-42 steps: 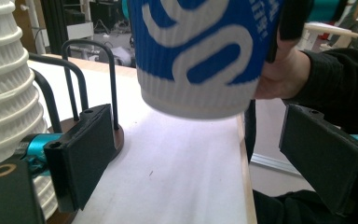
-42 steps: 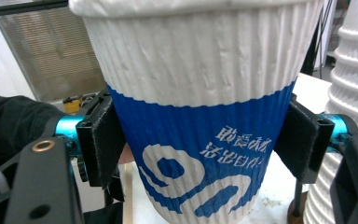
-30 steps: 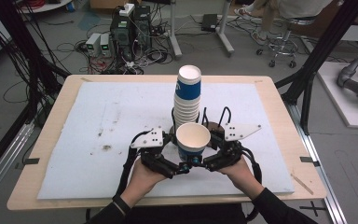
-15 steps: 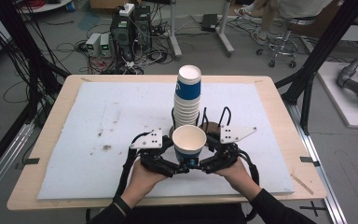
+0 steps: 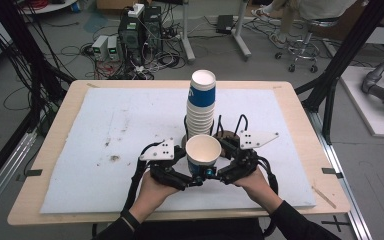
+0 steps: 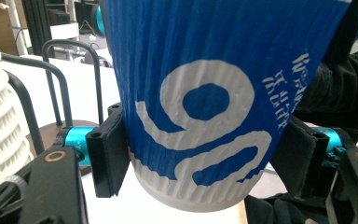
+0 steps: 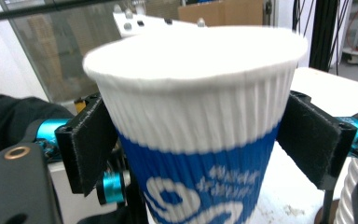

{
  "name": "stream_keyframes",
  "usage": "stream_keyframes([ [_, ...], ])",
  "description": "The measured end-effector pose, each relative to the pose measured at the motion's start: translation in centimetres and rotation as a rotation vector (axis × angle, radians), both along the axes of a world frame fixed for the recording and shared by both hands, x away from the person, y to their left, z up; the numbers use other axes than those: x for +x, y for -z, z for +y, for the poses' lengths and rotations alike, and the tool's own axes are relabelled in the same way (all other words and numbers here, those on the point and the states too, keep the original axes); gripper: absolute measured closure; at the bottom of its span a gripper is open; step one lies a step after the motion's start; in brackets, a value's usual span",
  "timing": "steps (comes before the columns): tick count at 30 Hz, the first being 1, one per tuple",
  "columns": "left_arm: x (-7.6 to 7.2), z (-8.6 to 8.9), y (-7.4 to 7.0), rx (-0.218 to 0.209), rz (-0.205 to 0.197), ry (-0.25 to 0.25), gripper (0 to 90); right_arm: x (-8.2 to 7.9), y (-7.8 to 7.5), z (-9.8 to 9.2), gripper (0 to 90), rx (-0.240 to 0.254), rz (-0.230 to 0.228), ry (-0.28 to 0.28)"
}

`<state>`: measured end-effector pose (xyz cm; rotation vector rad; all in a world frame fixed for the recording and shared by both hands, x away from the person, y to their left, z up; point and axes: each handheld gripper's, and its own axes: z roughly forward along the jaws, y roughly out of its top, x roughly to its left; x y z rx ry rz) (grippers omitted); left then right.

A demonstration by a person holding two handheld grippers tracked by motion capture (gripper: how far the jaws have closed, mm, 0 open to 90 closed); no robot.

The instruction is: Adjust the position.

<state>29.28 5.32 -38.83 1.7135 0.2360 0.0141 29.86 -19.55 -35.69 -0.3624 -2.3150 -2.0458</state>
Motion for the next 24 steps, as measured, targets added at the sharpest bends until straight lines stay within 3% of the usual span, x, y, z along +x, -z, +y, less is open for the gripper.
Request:
stream_keyframes([
  [4, 0.04, -0.13, 0.17, 0.008, 0.005, 0.004, 29.1, 0.04, -0.09, -0.09, 16.2, 0.015, 0.017, -0.006],
  [12, 0.12, -0.11, 0.27, 0.021, 0.0, 0.006, 29.1, -0.07, -0.23, -0.09, 19.9, 0.011, -0.008, -0.003],
  [15, 0.06, -0.13, 0.24, 0.013, -0.002, 0.003, 28.1, -0.06, -0.24, -0.11, 20.7, 0.014, -0.017, -0.001],
  [17, -0.04, -0.24, 0.14, 0.001, -0.006, -0.005, 18.4, -0.1, -0.22, -0.11, 21.1, 0.008, -0.021, 0.007],
  [24, -0.19, -0.24, -0.31, -0.038, -0.002, -0.007, 18.1, -0.29, -0.06, 0.09, 21.3, 0.004, -0.021, 0.001],
])
